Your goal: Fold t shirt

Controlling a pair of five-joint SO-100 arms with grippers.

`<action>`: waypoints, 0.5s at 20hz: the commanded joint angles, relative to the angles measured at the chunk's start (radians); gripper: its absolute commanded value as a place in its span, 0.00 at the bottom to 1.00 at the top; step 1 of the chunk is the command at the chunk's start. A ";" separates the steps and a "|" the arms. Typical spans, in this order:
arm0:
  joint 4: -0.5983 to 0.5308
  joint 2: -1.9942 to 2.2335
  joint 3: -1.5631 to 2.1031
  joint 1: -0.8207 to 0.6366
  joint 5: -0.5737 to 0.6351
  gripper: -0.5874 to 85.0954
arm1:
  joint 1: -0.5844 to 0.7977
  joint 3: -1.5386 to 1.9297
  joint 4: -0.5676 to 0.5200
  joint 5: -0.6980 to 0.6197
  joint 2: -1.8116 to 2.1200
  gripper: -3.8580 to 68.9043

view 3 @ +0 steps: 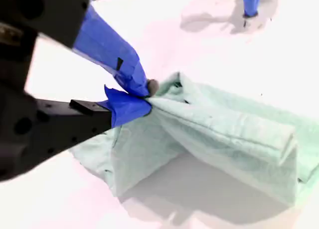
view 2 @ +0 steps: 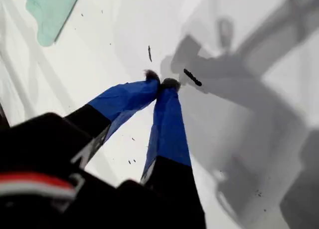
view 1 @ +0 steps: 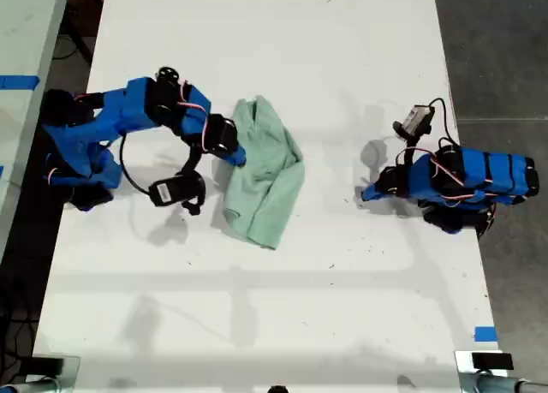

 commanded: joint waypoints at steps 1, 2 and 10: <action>-0.071 -0.114 -0.055 0.046 0.011 0.01 | 0.006 0.041 0.006 -0.015 0.012 0.08; -0.084 -0.155 -0.055 0.060 0.002 0.01 | 0.006 0.041 0.006 -0.015 0.012 0.08; -0.184 -0.499 -0.112 0.100 0.043 0.33 | 0.003 0.041 0.006 -0.015 0.012 0.08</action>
